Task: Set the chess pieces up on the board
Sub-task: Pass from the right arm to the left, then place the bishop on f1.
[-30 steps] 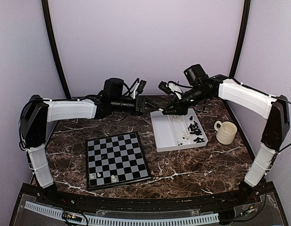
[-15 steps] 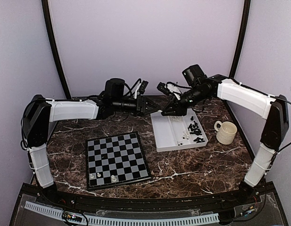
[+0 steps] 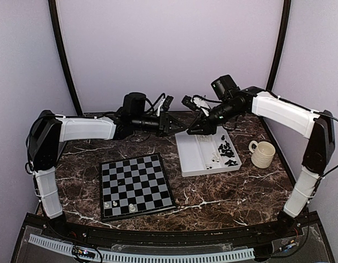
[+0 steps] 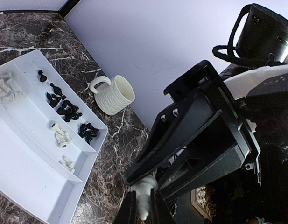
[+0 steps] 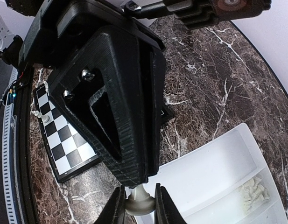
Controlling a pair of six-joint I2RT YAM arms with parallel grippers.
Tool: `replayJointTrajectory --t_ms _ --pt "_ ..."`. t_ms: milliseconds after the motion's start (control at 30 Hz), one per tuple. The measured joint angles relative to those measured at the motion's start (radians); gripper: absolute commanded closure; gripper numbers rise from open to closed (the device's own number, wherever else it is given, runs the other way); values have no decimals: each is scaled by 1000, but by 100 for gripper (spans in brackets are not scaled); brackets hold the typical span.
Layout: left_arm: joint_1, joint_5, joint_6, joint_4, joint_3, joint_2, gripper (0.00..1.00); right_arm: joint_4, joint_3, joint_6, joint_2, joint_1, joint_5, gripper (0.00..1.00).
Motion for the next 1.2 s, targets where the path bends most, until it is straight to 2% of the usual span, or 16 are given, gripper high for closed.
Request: replayJointTrajectory --t_ms 100,233,467,567,700,800,933,1200 --pt "-1 -2 15 -15 3 0 94 -7 0 -12 0 0 0 58" --pt "-2 -36 106 -132 15 -17 94 -41 -47 -61 -34 -28 -31 54" --pt "-26 -189 411 -536 9 -171 95 -37 -304 -97 -204 -219 -63 54" --pt "-91 -306 553 -719 6 -243 95 31 -424 -84 -248 -283 -22 54" --pt "-198 -451 675 -881 -17 -283 95 87 -510 -70 -256 -304 32 53" --pt "-270 -549 724 -977 -58 -287 95 108 -523 -65 -256 -304 48 53" --pt "-311 -651 747 -1064 -103 -287 96 138 -523 -62 -257 -304 50 52" --pt "-346 -736 758 -1126 -166 -286 94 145 -523 -62 -257 -304 49 52"
